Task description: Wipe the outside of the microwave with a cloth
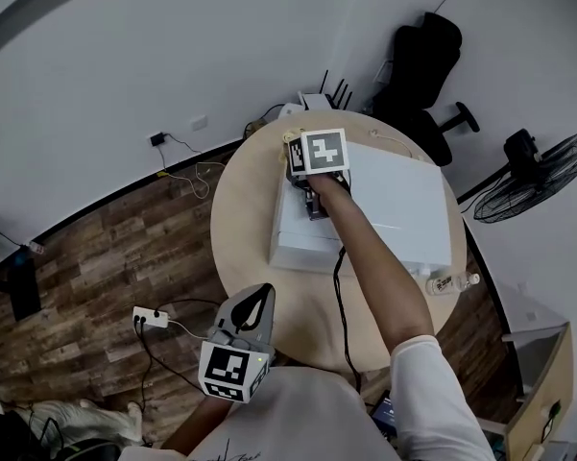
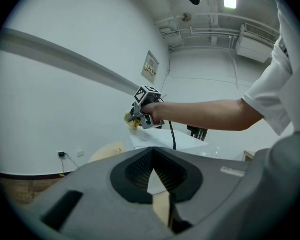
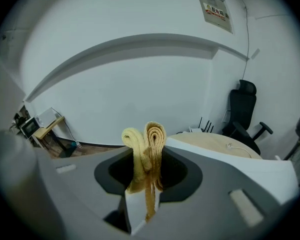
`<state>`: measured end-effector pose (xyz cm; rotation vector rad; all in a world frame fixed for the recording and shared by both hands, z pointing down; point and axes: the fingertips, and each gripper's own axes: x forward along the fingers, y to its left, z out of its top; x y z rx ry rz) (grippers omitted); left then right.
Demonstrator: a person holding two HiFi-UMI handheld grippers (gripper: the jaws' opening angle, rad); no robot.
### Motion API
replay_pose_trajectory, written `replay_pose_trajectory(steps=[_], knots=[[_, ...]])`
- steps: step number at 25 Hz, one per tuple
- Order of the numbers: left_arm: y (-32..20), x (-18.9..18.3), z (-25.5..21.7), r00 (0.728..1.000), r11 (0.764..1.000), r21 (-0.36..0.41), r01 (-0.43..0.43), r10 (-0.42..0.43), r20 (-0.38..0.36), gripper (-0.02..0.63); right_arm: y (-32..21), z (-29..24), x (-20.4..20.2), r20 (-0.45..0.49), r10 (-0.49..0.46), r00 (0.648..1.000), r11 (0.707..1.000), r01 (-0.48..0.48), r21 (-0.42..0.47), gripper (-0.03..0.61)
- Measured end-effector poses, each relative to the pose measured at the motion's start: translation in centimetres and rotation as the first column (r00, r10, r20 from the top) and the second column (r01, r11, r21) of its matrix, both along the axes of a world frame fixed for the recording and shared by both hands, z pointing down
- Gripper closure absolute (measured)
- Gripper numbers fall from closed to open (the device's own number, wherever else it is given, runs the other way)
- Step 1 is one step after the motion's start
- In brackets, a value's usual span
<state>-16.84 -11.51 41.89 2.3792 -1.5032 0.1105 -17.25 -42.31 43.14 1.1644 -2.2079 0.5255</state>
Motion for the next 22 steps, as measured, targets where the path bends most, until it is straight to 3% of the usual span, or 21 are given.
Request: replay_pose_trajectory(steps=[5,11,22], knots=[[-0.6,2.7,-0.8,0.998,0.997,0.025,-0.067,0.066,0.012,0.624,0.0,-1.6,3.8,0.011,0.016,1.000,1.000,-0.016,0.021,0.454],[-1.2,7.3,-1.2,0.987,0.987,0.033,-0.157,0.156,0.030,0.626,-1.0,-2.0,12.5,0.002,0.115,0.993,0.993,-0.115,0.015,0.454],[-1.9,15.4,-1.1,0.953,0.953,0.022,-0.301,0.300,0.027,0.626,-1.4,-2.2,30.3,0.063,0.357,0.932,0.934,-0.356,-0.019,0.454]])
